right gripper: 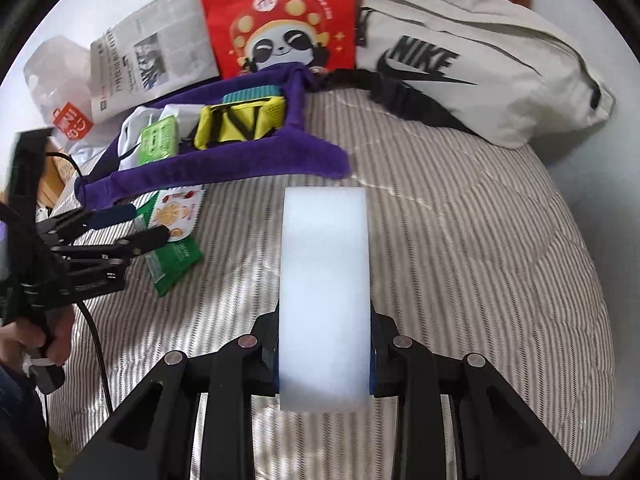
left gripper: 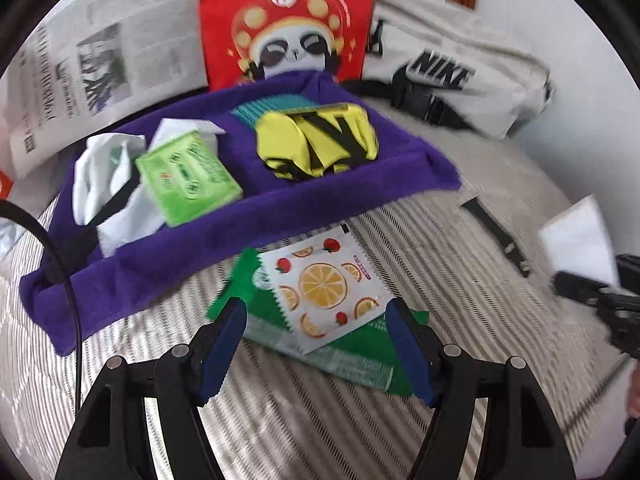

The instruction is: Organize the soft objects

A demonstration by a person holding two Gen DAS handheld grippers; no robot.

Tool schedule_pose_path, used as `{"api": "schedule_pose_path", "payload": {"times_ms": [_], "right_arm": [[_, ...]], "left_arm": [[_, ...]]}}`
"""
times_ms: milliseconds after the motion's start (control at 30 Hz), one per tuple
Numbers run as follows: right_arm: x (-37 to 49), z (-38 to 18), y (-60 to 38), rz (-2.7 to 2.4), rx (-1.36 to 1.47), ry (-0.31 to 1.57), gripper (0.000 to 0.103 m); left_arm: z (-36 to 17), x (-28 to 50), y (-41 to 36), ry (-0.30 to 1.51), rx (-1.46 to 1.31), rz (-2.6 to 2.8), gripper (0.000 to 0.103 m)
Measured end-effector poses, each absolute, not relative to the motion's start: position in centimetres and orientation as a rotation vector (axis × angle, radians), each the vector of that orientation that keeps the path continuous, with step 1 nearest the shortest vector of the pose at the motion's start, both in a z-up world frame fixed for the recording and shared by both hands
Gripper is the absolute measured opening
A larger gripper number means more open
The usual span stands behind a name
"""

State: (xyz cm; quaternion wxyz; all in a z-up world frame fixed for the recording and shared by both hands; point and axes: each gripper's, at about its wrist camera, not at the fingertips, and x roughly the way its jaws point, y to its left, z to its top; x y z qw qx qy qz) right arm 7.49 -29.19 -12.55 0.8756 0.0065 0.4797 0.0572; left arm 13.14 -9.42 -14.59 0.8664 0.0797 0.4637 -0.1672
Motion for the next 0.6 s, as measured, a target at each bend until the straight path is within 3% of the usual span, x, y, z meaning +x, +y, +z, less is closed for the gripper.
{"api": "schedule_pose_path", "payload": {"times_ms": [67, 200, 333, 400, 467, 600], "right_arm": [[7.3, -12.4, -30.1, 0.114, 0.024, 0.997, 0.029], [7.1, -12.3, -31.4, 0.111, 0.041, 0.989, 0.029], [7.1, -12.5, -32.0, 0.121, 0.059, 0.985, 0.029], [7.1, -12.8, -32.2, 0.129, 0.070, 0.986, 0.029], [7.1, -13.0, -32.2, 0.134, 0.076, 0.990, 0.029], [6.9, -13.4, -32.3, 0.142, 0.091, 0.992, 0.029]], "left_arm": [[-15.1, 13.4, -10.2, 0.984, 0.188, -0.339, 0.070], [-15.5, 13.7, -10.9, 0.964, 0.211, -0.306, 0.082], [-15.8, 14.0, -11.1, 0.958, 0.197, -0.296, 0.084], [-15.8, 14.0, -11.1, 0.952, 0.198, -0.300, 0.081], [-15.6, 13.8, -11.3, 0.922, 0.214, -0.312, 0.055], [-15.3, 13.6, -11.4, 0.911, 0.231, -0.356, 0.049]]}}
